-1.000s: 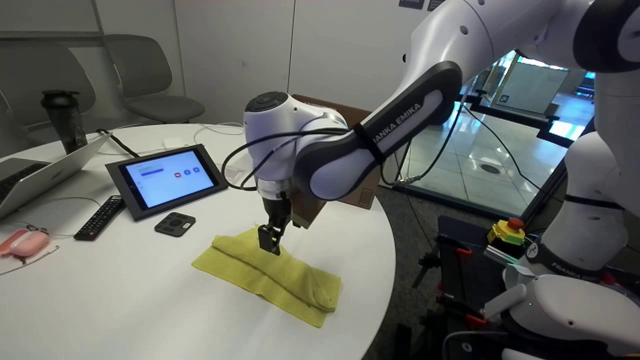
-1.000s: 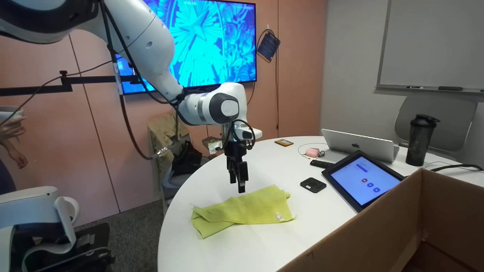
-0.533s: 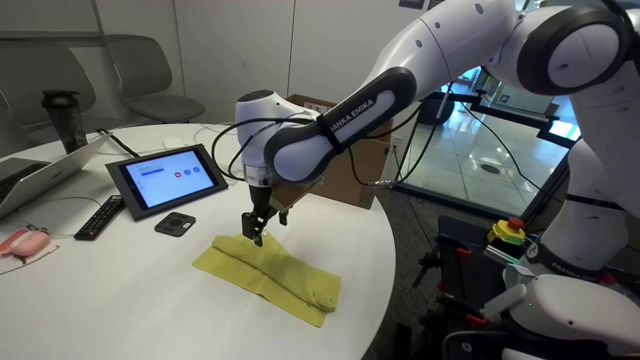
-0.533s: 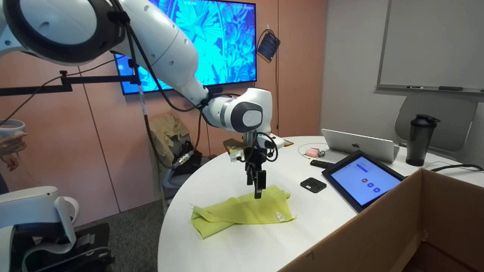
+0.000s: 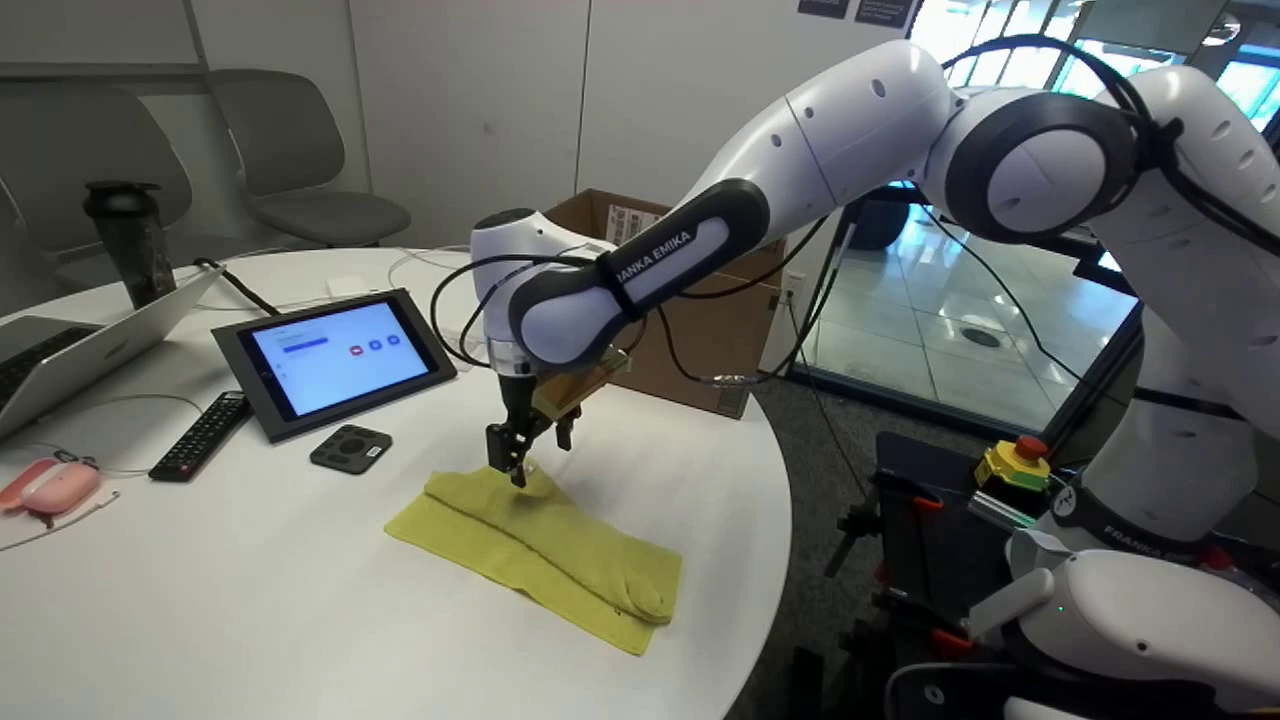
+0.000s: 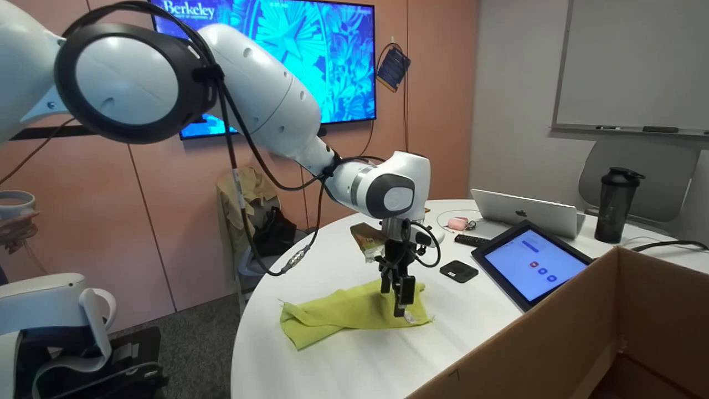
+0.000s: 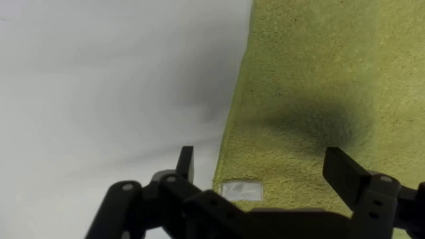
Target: Put the marker on the cloth and wrap it, then put it in the box
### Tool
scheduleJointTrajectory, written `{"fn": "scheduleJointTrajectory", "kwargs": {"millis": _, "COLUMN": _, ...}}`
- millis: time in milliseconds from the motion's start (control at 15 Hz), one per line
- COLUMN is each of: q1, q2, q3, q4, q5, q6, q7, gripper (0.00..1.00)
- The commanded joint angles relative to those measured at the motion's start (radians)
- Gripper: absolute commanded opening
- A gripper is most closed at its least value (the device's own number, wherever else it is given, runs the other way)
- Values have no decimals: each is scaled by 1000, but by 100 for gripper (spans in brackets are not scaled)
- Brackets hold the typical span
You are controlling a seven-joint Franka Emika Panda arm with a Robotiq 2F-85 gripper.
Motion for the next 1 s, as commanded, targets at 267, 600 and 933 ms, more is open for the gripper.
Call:
{"fn": "scheduleJointTrajectory", "kwargs": {"millis": 267, "q1": -28, "q2": 141, "q3": 3, "q4": 196, "q5": 29, "q6": -94, "q7": -54, "gripper": 98}}
{"fn": "scheduleJointTrajectory", "kwargs": {"millis": 600, "q1": -29, "q2": 187, "q3": 0, "q4": 263, "q5": 25, "q6": -138, "q7": -52, "gripper": 53}}
{"fn": "scheduleJointTrajectory", "kwargs": {"millis": 933, "q1": -28, "q2": 213, "q3": -1, "q4": 320, "q5": 25, "q6": -177, "q7": -47, "gripper": 15}}
